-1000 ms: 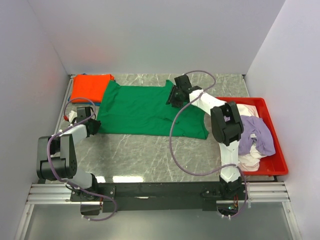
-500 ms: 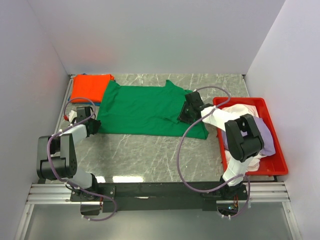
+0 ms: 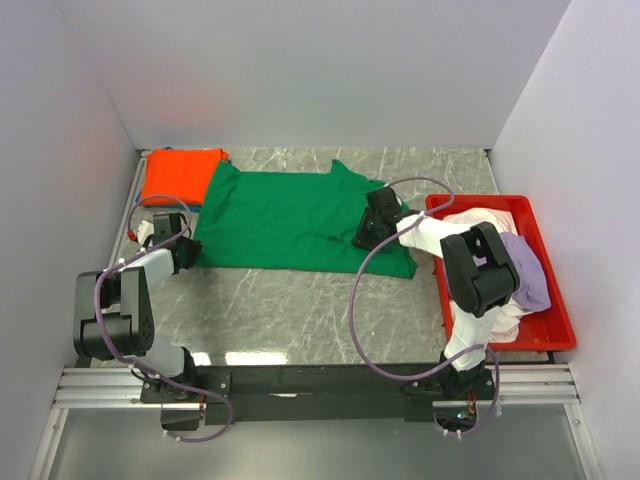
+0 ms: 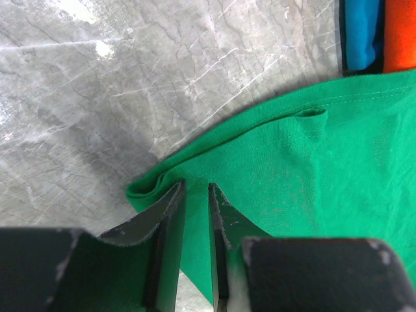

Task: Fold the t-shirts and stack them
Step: Fold the tshirt

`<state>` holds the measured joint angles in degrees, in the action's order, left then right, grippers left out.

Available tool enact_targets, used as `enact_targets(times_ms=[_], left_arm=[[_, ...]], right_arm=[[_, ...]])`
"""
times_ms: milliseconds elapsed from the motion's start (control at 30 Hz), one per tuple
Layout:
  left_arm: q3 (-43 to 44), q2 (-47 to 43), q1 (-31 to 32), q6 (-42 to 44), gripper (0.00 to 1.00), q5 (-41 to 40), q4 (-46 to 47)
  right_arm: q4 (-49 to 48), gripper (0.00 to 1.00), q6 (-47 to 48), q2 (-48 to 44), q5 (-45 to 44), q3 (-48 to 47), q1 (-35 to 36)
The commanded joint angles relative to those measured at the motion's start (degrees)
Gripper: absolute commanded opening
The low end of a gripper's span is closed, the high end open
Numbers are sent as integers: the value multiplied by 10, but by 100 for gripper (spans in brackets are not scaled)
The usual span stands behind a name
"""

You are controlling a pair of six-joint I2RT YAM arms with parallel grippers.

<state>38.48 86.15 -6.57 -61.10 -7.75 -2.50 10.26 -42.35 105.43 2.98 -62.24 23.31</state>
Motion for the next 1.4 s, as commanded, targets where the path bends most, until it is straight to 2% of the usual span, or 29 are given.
enact_targets(times_ms=[0,100,300,500,600,767,1367], left_arm=[[0,4,-3,7,26,4,16],[-1,7,-3,7,26,5,18],[-1,9,-4,7,25,5,19],[0,10,-4,7,25,7,20],[0,10,-4,7,25,7,20],[-1,13,-5,6,25,10,21],[-2,10,-4,7,24,13,21]], right_arm=[[-12,35,-3,5,-3,-19,6],[-13,35,-5,7,-3,-22,8],[-5,27,-5,10,-3,-39,10],[9,7,-3,18,-6,-62,13],[17,2,0,21,-7,-75,13],[38,0,9,39,-10,-108,13],[129,0,46,181,-6,-344,12]])
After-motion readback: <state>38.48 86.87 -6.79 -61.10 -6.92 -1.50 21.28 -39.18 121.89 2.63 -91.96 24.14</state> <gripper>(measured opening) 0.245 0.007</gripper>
